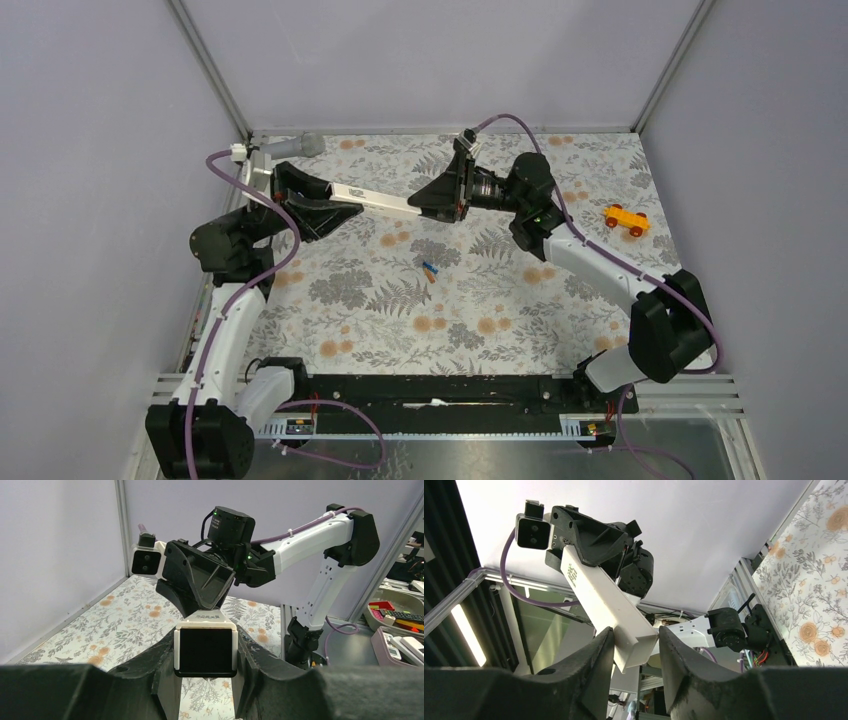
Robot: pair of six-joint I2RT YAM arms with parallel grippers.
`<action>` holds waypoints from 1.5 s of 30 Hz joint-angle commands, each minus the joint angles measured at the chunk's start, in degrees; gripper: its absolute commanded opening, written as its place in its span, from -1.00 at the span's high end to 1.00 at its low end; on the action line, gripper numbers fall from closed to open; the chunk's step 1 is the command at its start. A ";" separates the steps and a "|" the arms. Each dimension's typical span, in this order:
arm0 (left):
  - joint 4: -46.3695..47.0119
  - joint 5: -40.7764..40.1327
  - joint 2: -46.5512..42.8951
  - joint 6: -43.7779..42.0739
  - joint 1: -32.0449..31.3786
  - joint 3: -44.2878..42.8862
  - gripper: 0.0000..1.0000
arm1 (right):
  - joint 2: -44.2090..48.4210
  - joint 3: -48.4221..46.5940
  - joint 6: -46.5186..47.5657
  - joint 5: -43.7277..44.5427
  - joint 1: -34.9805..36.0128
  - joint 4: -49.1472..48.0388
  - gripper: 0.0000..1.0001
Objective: Load the batteries into the remote control
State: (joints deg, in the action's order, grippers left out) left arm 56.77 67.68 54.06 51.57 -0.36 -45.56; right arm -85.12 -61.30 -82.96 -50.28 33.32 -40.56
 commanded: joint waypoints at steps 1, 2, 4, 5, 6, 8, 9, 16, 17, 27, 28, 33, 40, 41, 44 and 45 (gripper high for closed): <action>-3.86 -1.16 -1.90 -6.13 0.27 -1.28 1.00 | 2.05 -3.32 4.70 0.05 -0.34 3.65 0.20; -7.58 -0.80 -2.27 -9.14 0.27 -1.63 1.00 | 2.23 -3.86 5.39 -0.05 -0.39 4.44 0.25; -13.80 -0.38 -2.95 -13.51 0.27 -1.98 1.00 | 2.56 -5.31 7.90 -0.14 -0.41 8.17 0.28; -14.60 -0.34 -2.99 -14.38 0.27 -1.87 1.00 | 2.71 -5.83 8.98 -0.21 -0.37 10.10 0.29; -14.69 -0.35 -3.01 -14.76 0.27 -1.68 1.00 | 2.71 -6.19 9.69 -0.29 -0.38 11.81 0.29; -15.47 -0.32 -2.91 -15.26 0.27 -1.55 1.00 | 2.67 -6.60 10.43 -0.70 -0.41 13.33 0.25; -16.35 -0.47 -2.95 -16.40 0.27 -1.55 1.00 | 2.60 -6.64 10.41 -0.93 -0.37 13.92 0.20; -30.81 -1.97 -3.70 -27.34 0.00 -3.39 1.00 | 2.07 -6.27 9.48 -1.65 -0.49 16.49 0.23; -32.86 -2.24 -3.90 -29.02 -0.14 -3.59 1.00 | 2.07 -6.42 10.54 -1.54 -0.49 17.68 0.28; -40.22 -1.46 -4.10 -33.66 -1.85 -3.71 1.00 | 1.98 -4.28 12.36 0.17 -0.62 16.46 0.60; -41.04 -1.30 -4.11 -34.12 -2.04 -3.74 1.00 | 2.20 -3.62 12.19 0.61 -0.62 14.90 0.63; -44.72 -1.92 -3.50 -37.26 -3.26 -2.93 1.00 | 3.58 1.08 11.90 3.99 -1.25 9.33 0.92; -50.92 -6.22 -5.18 -42.96 -3.33 1.51 1.00 | 7.13 9.71 8.45 8.68 -5.05 0.87 1.00; -50.89 -6.99 -5.61 -43.08 -3.25 2.32 1.00 | 7.95 10.48 8.57 9.75 -5.67 1.03 1.00; -50.88 -8.21 -5.70 -43.01 -3.24 4.11 1.00 | 10.71 13.24 9.26 12.69 -8.12 4.37 1.00; -51.00 -8.38 -5.58 -42.89 -3.24 4.52 1.00 | 11.50 14.31 9.93 13.79 -8.92 6.75 1.00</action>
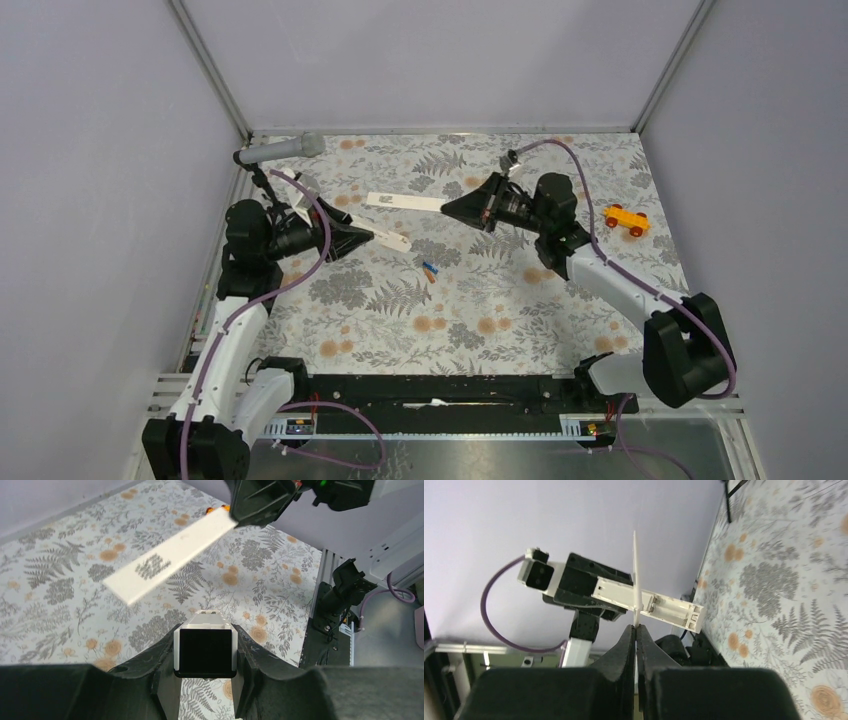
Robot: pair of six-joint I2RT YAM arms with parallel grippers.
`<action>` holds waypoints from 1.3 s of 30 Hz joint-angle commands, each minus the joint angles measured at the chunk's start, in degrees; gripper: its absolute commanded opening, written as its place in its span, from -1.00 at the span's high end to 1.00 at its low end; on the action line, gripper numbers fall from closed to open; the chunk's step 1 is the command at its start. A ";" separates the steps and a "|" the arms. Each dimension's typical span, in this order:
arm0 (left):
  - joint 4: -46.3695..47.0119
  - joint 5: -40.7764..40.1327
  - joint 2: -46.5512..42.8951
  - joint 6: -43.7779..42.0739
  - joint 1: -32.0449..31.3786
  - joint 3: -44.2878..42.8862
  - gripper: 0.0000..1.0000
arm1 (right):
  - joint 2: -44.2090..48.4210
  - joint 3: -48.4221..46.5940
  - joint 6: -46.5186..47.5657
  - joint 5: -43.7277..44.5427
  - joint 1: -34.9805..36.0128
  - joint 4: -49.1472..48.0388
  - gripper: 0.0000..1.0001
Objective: Load the batteries into the remote control
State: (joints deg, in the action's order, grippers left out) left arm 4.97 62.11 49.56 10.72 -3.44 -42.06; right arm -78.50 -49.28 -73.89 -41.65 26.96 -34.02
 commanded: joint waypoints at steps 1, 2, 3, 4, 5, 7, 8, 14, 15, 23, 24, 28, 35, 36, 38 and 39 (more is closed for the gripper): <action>0.82 -2.92 -0.98 -1.92 -0.16 1.44 1.00 | 5.48 3.17 1.83 6.24 -3.45 3.67 1.00; 1.18 -2.93 -0.92 -1.62 -0.16 1.81 1.00 | 5.79 3.95 3.03 7.45 -4.28 7.39 1.00; 1.89 -2.81 -0.89 -0.78 -0.16 2.22 1.00 | 5.80 5.05 4.37 8.53 -5.19 11.35 1.00; 2.99 -2.54 -0.71 -0.02 -0.16 2.62 1.00 | 5.75 6.25 5.77 9.64 -6.02 13.19 1.00; 4.12 -2.23 -0.53 1.42 -0.23 2.98 1.00 | 5.53 7.48 7.04 11.27 -6.72 16.22 1.00; 5.25 -1.85 -0.10 2.62 -0.50 3.31 1.00 | 4.60 9.85 10.04 13.74 -8.08 19.04 1.00; 5.30 -1.74 0.04 2.79 -0.70 3.26 1.00 | 3.82 10.48 11.25 14.55 -8.79 20.58 1.00; 4.95 -2.16 0.02 2.82 -1.81 3.40 1.00 | -1.84 9.20 24.78 17.08 -11.40 29.36 0.85; 5.11 -2.43 -0.05 2.75 -1.83 3.54 1.00 | -2.75 8.34 26.93 17.52 -11.39 31.51 0.74; 5.74 -2.56 0.38 2.74 -2.13 3.92 1.00 | 3.98 0.63 39.43 26.26 -11.38 49.50 -0.71; 5.91 -2.26 0.59 2.98 -2.30 4.01 1.00 | 5.33 0.24 40.10 25.19 -11.20 48.90 -0.72; 8.67 -0.01 1.38 6.04 -3.26 4.18 1.00 | 9.29 1.35 44.02 7.29 -5.26 35.08 -0.72; 6.53 7.64 0.81 7.59 -5.36 0.57 1.00 | 10.37 -1.94 46.47 -4.76 5.57 16.44 -0.77; 5.91 8.70 0.68 7.53 -5.81 0.03 1.00 | 9.25 -3.04 46.61 -6.37 5.82 15.76 -0.77; 3.38 9.86 0.58 6.68 -6.76 -1.31 1.00 | 6.73 -6.49 48.63 -8.56 6.88 17.43 -0.78; 2.12 9.96 0.54 6.14 -7.17 -1.96 1.00 | 5.35 -8.62 50.34 -9.47 7.75 19.15 -0.77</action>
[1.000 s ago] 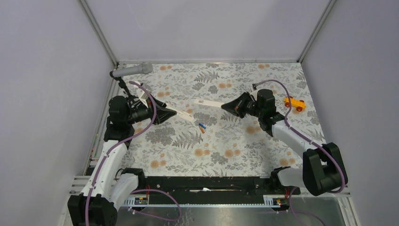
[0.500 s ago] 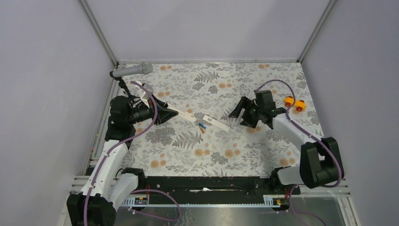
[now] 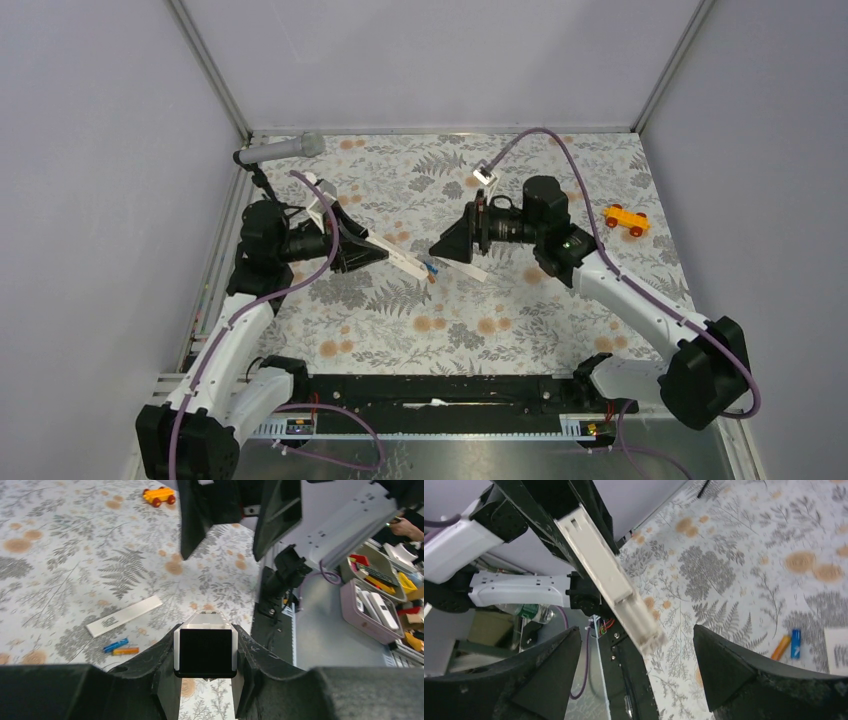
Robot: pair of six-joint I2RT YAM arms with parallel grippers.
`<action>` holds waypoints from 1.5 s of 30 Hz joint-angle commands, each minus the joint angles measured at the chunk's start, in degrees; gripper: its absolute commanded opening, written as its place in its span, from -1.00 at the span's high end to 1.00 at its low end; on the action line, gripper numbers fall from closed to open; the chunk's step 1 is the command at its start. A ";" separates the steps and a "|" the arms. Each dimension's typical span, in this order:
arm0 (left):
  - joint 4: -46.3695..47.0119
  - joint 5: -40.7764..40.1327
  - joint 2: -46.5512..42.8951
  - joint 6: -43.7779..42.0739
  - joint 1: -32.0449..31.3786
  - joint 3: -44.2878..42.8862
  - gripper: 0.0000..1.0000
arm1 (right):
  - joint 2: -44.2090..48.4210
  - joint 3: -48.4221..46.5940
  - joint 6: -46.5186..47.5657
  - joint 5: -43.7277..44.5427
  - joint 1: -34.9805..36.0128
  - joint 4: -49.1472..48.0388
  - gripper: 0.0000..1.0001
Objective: Load the batteries into the remote control
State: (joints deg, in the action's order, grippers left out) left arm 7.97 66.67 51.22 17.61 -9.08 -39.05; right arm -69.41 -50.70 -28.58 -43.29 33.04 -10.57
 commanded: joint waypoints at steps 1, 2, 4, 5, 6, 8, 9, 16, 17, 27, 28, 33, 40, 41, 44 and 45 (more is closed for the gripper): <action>-1.72 5.59 -1.20 -0.98 -1.81 -5.53 1.00 | -5.02 -9.15 6.84 -8.42 2.56 -2.20 -0.78; -1.80 5.75 -1.28 -0.93 -2.04 -5.99 1.00 | -6.05 -10.96 8.79 -9.03 3.38 -0.37 -0.78; -1.93 5.91 -1.28 -0.55 -2.31 -6.90 1.00 | -8.07 -14.15 11.82 -11.30 4.71 2.84 -0.77; -1.85 6.43 -1.28 -0.36 -2.53 -7.40 1.00 | -8.87 -15.27 12.63 -12.94 5.01 3.92 -0.77; -1.90 6.64 -1.14 -0.05 -2.66 -7.90 1.00 | -9.51 -16.24 13.19 -14.88 5.39 5.21 -0.78; -1.94 6.98 -1.04 0.22 -2.72 -8.59 1.00 | -10.41 -18.47 15.08 -20.43 6.47 8.46 -0.77; -1.97 6.91 -1.11 0.23 -2.74 -8.78 1.00 | -10.78 -19.46 16.32 -22.93 7.21 10.95 -0.77; 2.86 9.30 -0.85 5.06 -3.35 -9.27 1.00 | -13.31 -22.42 26.13 -15.91 11.57 23.35 -0.77; 3.12 9.67 -0.86 5.31 -3.39 -9.36 1.00 | -13.60 -22.36 25.88 -15.20 11.68 22.93 -0.76; 5.08 8.53 -1.26 7.99 -3.66 -9.86 0.94 | -11.96 -20.86 22.34 -9.76 12.05 14.85 0.21; 5.13 7.46 -1.23 8.70 -3.66 -9.95 0.78 | -11.82 -20.64 21.07 -9.06 12.05 13.75 0.46; 3.85 -1.01 -1.48 12.53 -3.59 -10.70 -0.94 | -9.61 -17.35 17.55 -1.55 12.75 6.85 0.70; 1.73 -34.24 -7.95 26.96 -3.53 -3.28 -0.98 | -4.83 -8.17 19.27 23.61 14.35 1.46 0.65; 2.47 -37.91 -8.95 29.88 -3.54 -1.10 -0.98 | -4.87 -7.77 20.86 27.52 15.45 1.89 0.65; 0.41 -42.54 -9.39 38.97 -3.78 1.70 -0.97 | -6.57 -8.38 23.18 36.10 18.57 3.45 0.65; -0.71 -43.33 -9.25 39.61 -4.02 1.85 -0.87 | -7.60 -9.54 22.83 38.81 19.35 4.79 0.66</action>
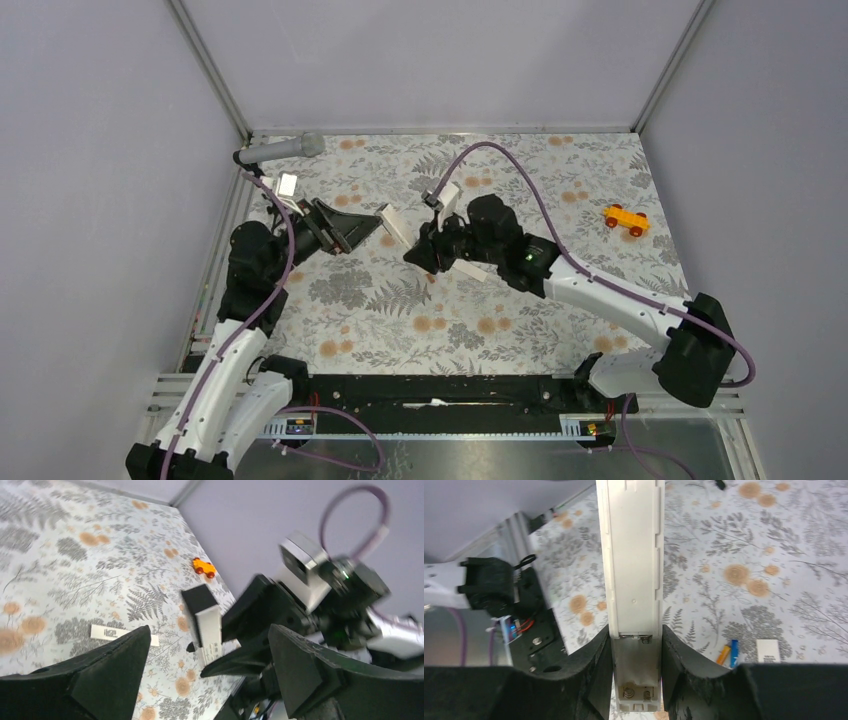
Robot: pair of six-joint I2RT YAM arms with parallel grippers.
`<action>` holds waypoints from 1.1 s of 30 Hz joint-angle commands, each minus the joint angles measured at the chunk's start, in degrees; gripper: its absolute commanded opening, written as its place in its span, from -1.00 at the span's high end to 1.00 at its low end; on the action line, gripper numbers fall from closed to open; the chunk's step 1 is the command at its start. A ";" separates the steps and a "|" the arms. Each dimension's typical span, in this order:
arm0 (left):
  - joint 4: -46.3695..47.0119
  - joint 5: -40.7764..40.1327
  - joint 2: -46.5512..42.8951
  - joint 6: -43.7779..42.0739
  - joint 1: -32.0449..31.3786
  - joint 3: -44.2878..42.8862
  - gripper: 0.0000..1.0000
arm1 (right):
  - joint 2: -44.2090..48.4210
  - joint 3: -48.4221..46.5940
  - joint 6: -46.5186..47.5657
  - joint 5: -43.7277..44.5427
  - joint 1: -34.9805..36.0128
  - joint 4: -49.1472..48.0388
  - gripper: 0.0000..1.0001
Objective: Load the batteries into the remote control
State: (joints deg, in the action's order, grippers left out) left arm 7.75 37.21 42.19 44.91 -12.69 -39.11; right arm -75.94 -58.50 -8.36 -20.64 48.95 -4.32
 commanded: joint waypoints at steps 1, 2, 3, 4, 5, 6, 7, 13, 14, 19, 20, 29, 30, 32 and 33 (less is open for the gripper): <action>-0.35 -14.36 -0.29 12.56 -0.60 2.35 -0.78 | -2.36 -3.27 2.44 17.46 4.10 -0.09 0.69; 0.35 -14.59 -0.44 12.68 -0.73 2.76 -0.77 | -3.46 -4.64 2.03 19.45 4.98 1.09 0.73; 0.50 -14.78 -0.37 12.67 -0.88 2.73 -0.78 | -4.35 -6.19 0.63 22.92 5.64 1.77 0.76; -1.63 -15.74 -0.09 12.66 -1.04 1.95 -0.79 | -5.01 -6.82 -0.08 23.95 5.91 1.92 0.78; -4.30 -16.55 0.46 12.51 -1.10 1.10 -0.84 | -5.59 -7.01 -0.55 24.64 6.20 1.55 0.78; -6.72 -17.28 0.92 12.34 -1.11 0.26 -0.89 | -5.99 -7.21 -0.60 25.22 6.51 1.14 0.78; -7.54 -17.57 1.22 12.45 -1.11 -0.01 -0.91 | -6.62 -7.84 -0.46 25.35 6.85 1.49 0.78; -7.61 -15.69 6.36 12.48 -3.46 -1.72 -0.43 | -8.27 -9.42 -0.74 22.47 7.76 2.25 0.76; -7.09 -15.24 7.34 12.57 -3.93 -1.75 -0.32 | -8.91 -10.27 -0.37 21.74 7.96 3.00 0.76; -4.84 -17.05 8.12 11.97 -5.15 -1.59 -0.24 | -10.72 -13.00 -0.50 18.14 8.32 6.07 0.77; -4.85 -17.28 8.27 12.12 -5.15 -1.61 -0.23 | -11.05 -13.41 -0.68 17.62 8.27 6.77 0.76; 2.56 -15.46 10.35 18.34 -5.15 1.76 0.90 | -13.80 -16.55 -3.25 15.72 8.27 10.17 0.62; 2.35 -15.44 10.36 17.92 -5.15 1.78 1.00 | -14.19 -16.94 -3.54 15.60 8.28 10.78 0.49; 1.34 -15.97 10.12 16.38 -5.08 1.43 1.00 | -15.13 -18.51 -4.58 15.83 8.25 13.02 0.04; -0.39 -16.47 9.98 15.03 -4.90 0.73 1.00 | -15.26 -19.10 -5.72 17.66 8.20 14.30 -0.39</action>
State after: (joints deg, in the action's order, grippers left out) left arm 3.51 21.37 52.73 60.23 -17.61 -36.99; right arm -89.78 -73.12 -10.61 -2.83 56.58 7.68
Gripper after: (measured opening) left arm 0.291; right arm 0.451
